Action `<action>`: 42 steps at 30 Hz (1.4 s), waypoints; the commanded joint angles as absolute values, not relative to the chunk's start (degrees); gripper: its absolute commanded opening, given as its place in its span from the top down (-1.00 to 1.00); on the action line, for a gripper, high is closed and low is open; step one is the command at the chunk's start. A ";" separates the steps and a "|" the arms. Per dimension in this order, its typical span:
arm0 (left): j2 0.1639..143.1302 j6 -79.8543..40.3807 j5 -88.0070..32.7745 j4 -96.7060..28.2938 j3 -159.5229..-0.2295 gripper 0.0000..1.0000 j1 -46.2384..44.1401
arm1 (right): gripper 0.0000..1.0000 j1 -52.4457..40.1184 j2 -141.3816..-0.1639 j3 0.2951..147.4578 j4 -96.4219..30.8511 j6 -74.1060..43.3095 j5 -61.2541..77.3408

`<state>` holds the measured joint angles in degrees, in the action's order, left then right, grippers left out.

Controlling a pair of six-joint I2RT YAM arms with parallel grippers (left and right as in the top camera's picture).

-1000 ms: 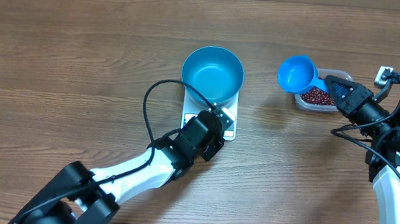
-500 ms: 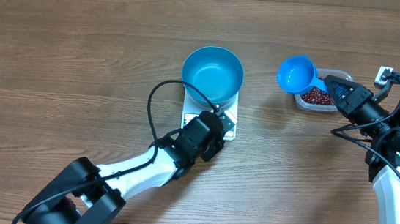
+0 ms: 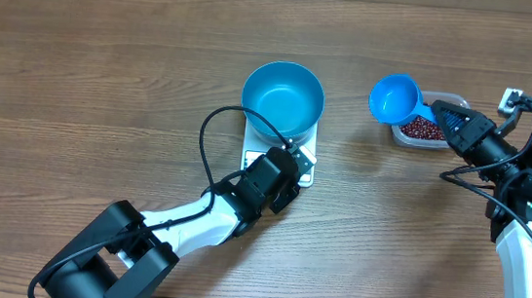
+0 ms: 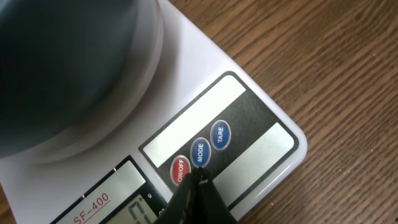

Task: Scoop item into bowl and weigh 150g on scale
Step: 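Press the scale's TARE button with the left gripper fingertip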

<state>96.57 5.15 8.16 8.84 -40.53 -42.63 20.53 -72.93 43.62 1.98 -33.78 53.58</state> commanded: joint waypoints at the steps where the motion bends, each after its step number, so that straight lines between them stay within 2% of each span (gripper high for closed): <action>1: 97.12 6.70 7.68 9.78 -41.91 0.91 -42.33 | 0.93 20.75 -72.69 44.71 2.22 -32.86 53.47; 42: 100.03 6.66 8.10 13.96 -42.59 0.91 -40.99 | 0.93 20.75 -72.69 44.69 1.61 -32.82 53.45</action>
<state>99.35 5.17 8.19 13.56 -41.23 -41.50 20.56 -72.93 43.62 1.56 -33.41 53.58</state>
